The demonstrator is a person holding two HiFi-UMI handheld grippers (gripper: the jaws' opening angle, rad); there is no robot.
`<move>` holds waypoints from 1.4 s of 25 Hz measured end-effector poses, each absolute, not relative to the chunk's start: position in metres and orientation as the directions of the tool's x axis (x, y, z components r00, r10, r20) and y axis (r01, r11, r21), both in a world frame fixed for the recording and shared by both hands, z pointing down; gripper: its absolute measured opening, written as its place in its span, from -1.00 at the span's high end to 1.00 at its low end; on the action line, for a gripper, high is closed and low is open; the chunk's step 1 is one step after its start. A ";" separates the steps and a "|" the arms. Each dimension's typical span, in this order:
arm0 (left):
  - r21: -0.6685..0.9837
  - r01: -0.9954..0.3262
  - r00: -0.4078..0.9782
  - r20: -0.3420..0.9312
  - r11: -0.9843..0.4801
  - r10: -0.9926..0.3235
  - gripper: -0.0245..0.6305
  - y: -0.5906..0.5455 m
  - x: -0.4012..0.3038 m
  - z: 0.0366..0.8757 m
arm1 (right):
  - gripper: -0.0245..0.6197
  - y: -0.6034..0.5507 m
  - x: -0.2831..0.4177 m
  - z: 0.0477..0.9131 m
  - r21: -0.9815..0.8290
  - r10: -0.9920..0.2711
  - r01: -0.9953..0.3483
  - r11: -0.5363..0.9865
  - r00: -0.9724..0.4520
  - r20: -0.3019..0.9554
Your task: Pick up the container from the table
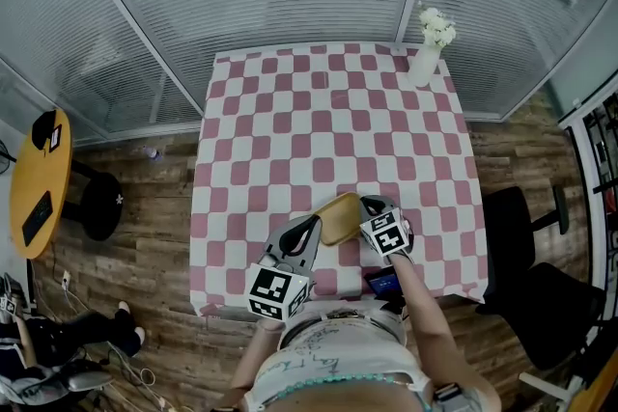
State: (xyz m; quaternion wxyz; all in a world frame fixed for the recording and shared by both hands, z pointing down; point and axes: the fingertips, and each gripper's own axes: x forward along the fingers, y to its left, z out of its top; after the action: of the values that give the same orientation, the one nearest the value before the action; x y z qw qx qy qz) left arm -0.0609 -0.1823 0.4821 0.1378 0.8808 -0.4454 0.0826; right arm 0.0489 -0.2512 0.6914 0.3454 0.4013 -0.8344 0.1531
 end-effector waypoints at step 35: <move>0.186 -0.820 0.572 0.298 -0.541 -0.764 0.87 -0.194 -0.073 0.497 | 0.76 -0.267 0.054 0.770 -0.022 -0.413 -0.784 0.620 -0.350 0.841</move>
State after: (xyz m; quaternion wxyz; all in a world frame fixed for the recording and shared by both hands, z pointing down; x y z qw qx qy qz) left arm -0.0729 -0.1936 0.4970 0.1538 0.8731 -0.4537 0.0908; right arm 0.0539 -0.2670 0.7703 0.4269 0.3775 -0.7925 0.2174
